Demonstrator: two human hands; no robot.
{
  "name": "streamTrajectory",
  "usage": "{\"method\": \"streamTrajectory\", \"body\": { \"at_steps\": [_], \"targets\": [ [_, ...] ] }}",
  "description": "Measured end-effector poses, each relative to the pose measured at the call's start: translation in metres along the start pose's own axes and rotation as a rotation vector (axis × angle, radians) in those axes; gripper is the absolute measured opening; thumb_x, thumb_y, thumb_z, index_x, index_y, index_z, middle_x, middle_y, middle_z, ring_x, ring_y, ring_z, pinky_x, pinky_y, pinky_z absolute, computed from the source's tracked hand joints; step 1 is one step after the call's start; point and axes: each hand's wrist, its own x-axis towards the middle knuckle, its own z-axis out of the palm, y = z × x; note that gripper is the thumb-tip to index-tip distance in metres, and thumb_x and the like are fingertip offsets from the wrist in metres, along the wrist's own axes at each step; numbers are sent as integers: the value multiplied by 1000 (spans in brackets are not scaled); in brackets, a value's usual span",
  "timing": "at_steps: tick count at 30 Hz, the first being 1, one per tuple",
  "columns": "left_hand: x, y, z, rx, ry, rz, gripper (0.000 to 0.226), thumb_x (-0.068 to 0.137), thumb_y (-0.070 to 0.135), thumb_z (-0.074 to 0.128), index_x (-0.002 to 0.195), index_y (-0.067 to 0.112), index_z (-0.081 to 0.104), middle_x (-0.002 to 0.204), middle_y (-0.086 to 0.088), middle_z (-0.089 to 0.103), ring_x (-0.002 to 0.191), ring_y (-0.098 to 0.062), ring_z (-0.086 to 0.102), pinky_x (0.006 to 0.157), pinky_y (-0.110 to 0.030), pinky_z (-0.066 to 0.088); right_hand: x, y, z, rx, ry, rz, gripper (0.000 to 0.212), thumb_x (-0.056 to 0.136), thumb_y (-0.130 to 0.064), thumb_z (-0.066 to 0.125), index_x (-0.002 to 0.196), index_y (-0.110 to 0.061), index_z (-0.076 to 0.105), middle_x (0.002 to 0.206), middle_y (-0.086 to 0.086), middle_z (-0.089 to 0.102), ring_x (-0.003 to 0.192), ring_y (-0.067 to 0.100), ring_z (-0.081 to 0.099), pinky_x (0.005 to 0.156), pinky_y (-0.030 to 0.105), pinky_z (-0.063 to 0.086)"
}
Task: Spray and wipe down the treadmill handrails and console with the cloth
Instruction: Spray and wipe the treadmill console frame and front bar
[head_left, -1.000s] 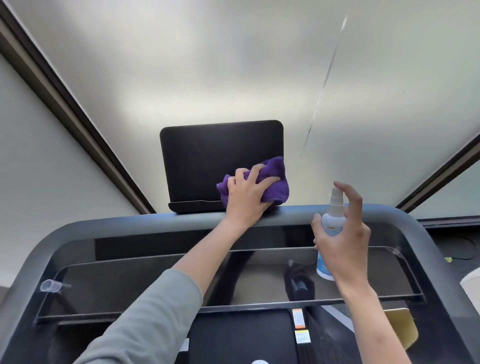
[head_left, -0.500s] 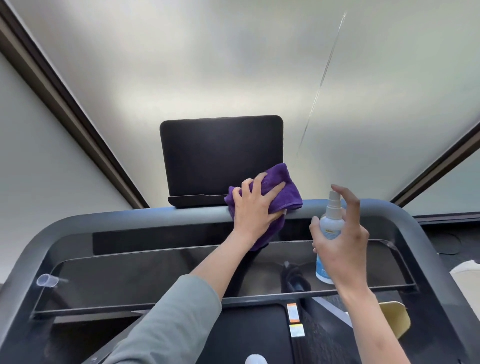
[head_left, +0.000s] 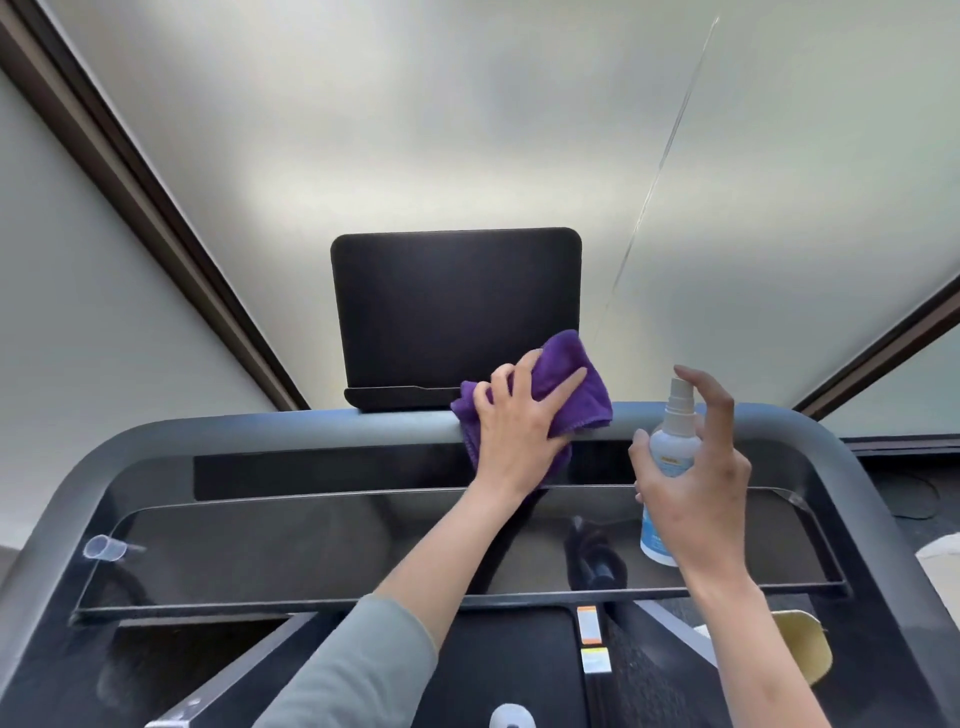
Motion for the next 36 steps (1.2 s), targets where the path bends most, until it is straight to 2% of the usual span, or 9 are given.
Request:
{"method": "streamTrajectory", "body": {
  "at_steps": [4, 8, 13, 17, 20, 23, 25, 29, 36],
  "targets": [
    [-2, -6, 6, 3, -49, -48, 58, 79, 47, 66, 135, 45, 49, 139, -5, 47, 117, -34, 45, 90, -47, 36, 1, -3, 5, -7, -19, 1, 64, 86, 4, 67, 134, -29, 40, 72, 7, 58, 52, 33, 61, 62, 53, 57],
    [-18, -60, -11, -5, -34, -140, 60, 72, 46, 73, 129, 42, 57, 129, -7, 53, 109, -34, 48, 84, -45, 39, 0, -10, 18, -2, -31, -15, 63, 87, 4, 66, 133, -30, 39, 84, 7, 62, 53, 33, 62, 65, 53, 57],
    [-46, -134, -38, 45, 10, -318, 56, 80, 40, 71, 133, 39, 54, 135, -8, 46, 117, -33, 39, 92, -47, 34, -8, -20, 33, 32, -44, -29, 63, 86, 5, 66, 132, -31, 41, 71, 8, 55, 49, 40, 57, 60, 54, 56],
    [-50, -137, -45, -6, 92, -458, 57, 81, 36, 72, 135, 37, 54, 137, -9, 44, 118, -36, 39, 93, -50, 34, -13, -22, 34, 51, -28, -19, 63, 86, 4, 66, 131, -33, 41, 68, 13, 56, 49, 39, 58, 58, 52, 56],
    [-44, -105, -37, -110, 156, -388, 59, 80, 35, 73, 135, 35, 54, 136, -9, 46, 117, -35, 40, 92, -50, 35, -17, -22, 30, 51, -14, -1, 63, 87, 3, 67, 132, -32, 41, 74, 11, 59, 51, 35, 61, 59, 50, 57],
    [-34, -81, -28, -43, 61, -301, 63, 75, 48, 72, 135, 41, 51, 140, -2, 45, 123, -32, 38, 97, -49, 30, -18, -21, 27, 44, -12, -3, 65, 86, 4, 68, 133, -32, 40, 75, 10, 59, 52, 34, 62, 61, 51, 57],
    [-30, -88, -24, -5, -14, -286, 66, 74, 57, 67, 136, 45, 48, 141, 1, 43, 126, -31, 37, 101, -47, 27, -18, -21, 30, 27, -26, -10, 66, 86, 4, 68, 133, -31, 40, 73, 11, 59, 53, 34, 62, 61, 51, 57],
    [-37, -120, -30, 13, 0, -241, 64, 74, 59, 65, 134, 41, 50, 133, -1, 48, 119, -31, 39, 99, -47, 32, -21, -25, 46, 43, -66, -4, 66, 86, 5, 67, 133, -32, 39, 66, 12, 57, 51, 35, 60, 59, 52, 56],
    [-72, -184, -50, 26, 62, -618, 57, 81, 49, 68, 134, 37, 51, 131, -9, 46, 113, -37, 40, 96, -50, 32, -29, -32, 62, 60, -82, -13, 65, 87, 4, 66, 133, -33, 40, 63, 13, 56, 48, 35, 58, 56, 49, 55]
  ]
}}
